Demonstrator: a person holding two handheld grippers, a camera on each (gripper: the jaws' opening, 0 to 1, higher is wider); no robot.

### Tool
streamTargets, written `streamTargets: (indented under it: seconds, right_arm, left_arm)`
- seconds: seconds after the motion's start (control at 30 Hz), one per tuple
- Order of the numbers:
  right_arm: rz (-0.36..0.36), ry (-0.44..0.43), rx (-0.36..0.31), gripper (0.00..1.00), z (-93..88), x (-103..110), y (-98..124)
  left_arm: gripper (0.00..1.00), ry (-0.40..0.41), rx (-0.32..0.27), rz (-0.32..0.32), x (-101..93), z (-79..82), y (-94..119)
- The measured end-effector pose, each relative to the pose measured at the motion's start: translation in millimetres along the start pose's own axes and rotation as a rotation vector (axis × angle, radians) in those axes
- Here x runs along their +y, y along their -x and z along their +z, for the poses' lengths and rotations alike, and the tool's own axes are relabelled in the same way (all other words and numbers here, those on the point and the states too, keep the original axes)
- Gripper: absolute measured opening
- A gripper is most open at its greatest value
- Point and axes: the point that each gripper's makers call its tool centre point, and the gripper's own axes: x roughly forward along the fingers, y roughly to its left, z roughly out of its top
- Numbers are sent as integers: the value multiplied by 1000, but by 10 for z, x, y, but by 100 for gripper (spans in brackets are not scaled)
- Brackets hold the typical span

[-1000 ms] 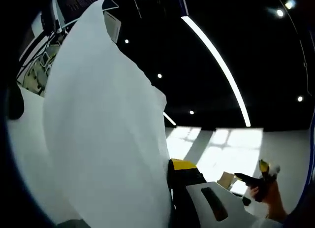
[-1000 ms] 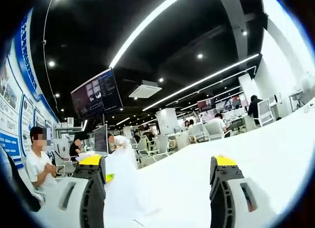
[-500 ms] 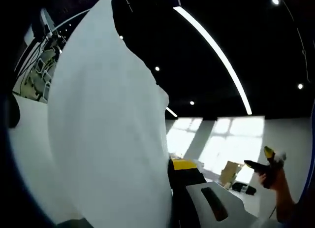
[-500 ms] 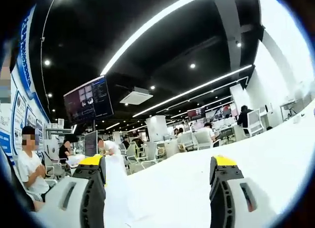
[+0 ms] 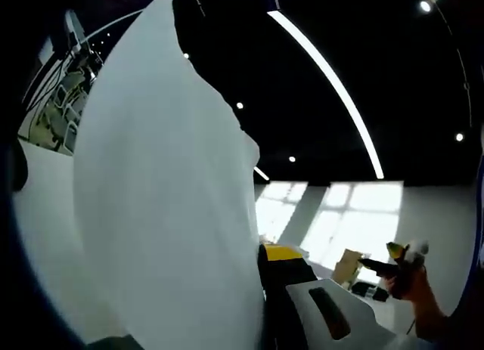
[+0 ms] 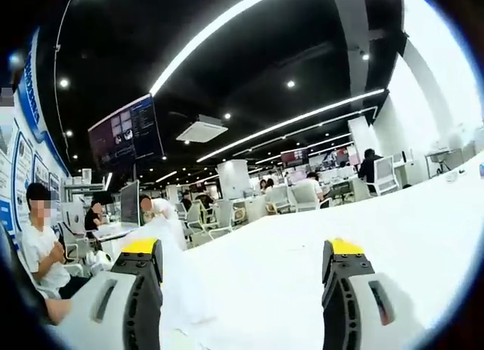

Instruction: Organize the stack of printing papers by aligning and flattening the scattered papers on the table

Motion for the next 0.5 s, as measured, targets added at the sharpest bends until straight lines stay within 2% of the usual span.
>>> streamTargets:
  seconds: [0.5]
  right_arm:
    - [16, 7, 13, 82, -44, 134, -25]
  left_arm:
    - [6, 9, -10, -4, -20, 21, 3]
